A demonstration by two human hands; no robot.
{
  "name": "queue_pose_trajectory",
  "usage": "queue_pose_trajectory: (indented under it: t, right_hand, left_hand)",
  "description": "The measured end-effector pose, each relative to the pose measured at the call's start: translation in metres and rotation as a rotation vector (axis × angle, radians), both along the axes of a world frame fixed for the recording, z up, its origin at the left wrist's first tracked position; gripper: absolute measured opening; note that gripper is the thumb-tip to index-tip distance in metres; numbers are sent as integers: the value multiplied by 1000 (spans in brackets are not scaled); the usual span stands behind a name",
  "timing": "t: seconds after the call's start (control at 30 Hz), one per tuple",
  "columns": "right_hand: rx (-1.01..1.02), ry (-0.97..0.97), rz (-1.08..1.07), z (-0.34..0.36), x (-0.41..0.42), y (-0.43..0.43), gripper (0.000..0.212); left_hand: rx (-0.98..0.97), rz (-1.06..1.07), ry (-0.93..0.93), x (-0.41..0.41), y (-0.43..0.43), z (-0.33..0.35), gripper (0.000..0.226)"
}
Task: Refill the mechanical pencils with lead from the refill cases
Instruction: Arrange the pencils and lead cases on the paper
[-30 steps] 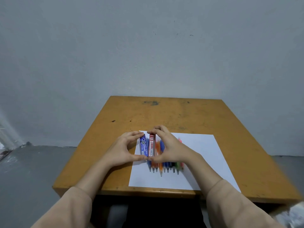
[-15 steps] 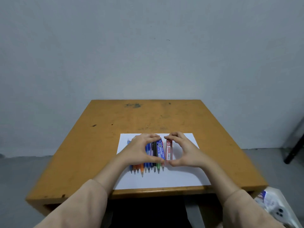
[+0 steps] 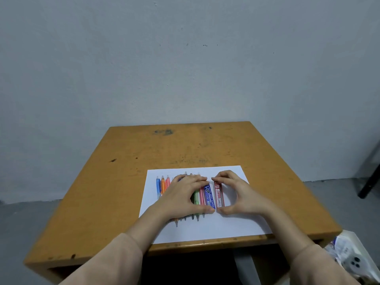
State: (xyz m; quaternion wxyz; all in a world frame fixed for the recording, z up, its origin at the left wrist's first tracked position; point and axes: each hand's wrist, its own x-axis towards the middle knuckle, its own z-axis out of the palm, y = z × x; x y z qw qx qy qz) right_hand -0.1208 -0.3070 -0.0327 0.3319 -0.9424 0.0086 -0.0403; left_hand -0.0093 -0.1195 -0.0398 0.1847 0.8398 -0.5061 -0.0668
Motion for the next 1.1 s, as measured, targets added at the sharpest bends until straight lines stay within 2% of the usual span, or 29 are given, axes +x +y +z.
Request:
queue_pose_trajectory:
  t: [0.33, 0.63, 1.1]
  right_hand:
    - [-3, 14, -21, -3, -1, 6, 72]
    - [-11, -103, -209, -22, -14, 26, 49]
    - [-90, -83, -167, -21, 4, 65, 49]
  left_hand:
    - [44, -28, -46, 3, 4, 1, 63]
    - [22, -28, -23, 4, 15, 3, 62]
    - [25, -26, -36, 20, 43, 4, 63]
